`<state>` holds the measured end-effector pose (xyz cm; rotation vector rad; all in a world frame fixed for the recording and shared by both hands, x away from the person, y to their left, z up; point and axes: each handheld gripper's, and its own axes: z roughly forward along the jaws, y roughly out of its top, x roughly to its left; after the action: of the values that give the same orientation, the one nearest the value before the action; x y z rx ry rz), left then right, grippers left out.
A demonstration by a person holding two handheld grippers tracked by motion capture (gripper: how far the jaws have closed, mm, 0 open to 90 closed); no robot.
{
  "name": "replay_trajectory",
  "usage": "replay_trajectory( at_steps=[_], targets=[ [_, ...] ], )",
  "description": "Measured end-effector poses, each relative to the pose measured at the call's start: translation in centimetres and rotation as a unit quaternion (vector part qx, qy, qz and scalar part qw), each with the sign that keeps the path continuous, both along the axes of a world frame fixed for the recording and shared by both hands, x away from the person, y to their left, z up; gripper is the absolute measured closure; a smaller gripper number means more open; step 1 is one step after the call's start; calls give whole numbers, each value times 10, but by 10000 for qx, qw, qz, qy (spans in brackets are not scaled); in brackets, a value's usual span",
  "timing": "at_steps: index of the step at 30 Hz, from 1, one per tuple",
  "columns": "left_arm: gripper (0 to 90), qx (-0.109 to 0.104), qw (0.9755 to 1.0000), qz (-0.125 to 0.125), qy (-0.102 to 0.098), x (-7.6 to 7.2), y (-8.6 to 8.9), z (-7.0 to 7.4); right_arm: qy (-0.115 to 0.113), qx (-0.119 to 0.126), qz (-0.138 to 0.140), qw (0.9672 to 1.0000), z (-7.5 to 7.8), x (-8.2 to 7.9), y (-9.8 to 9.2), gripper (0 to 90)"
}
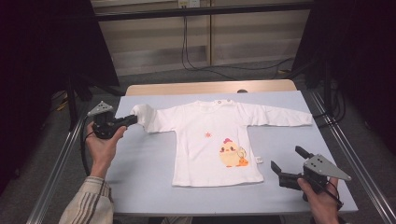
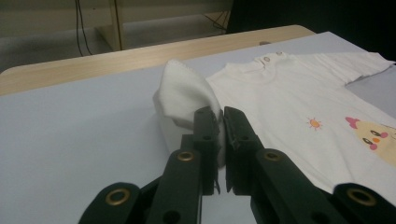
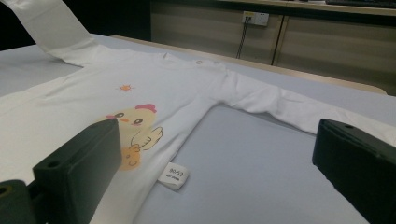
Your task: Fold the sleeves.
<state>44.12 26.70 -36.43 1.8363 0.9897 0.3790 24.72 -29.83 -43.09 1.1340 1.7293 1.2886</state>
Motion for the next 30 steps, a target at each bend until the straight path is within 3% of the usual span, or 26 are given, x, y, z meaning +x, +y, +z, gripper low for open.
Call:
replay_trajectory(
  at_steps=[8, 15, 30],
  targets=[
    [845, -13, 9998, -192, -110, 0, -15, 9, 2, 4, -2, 10000, 0, 0, 0, 11],
    [845, -30, 9993, -363, -68, -2, -25, 14, -3, 8, 13, 10000, 0, 0, 0, 10],
    [845, -18, 9978, -637, -184, -1, -50, 23, 15, -5, 6, 10000, 0, 0, 0, 11]
  ],
)
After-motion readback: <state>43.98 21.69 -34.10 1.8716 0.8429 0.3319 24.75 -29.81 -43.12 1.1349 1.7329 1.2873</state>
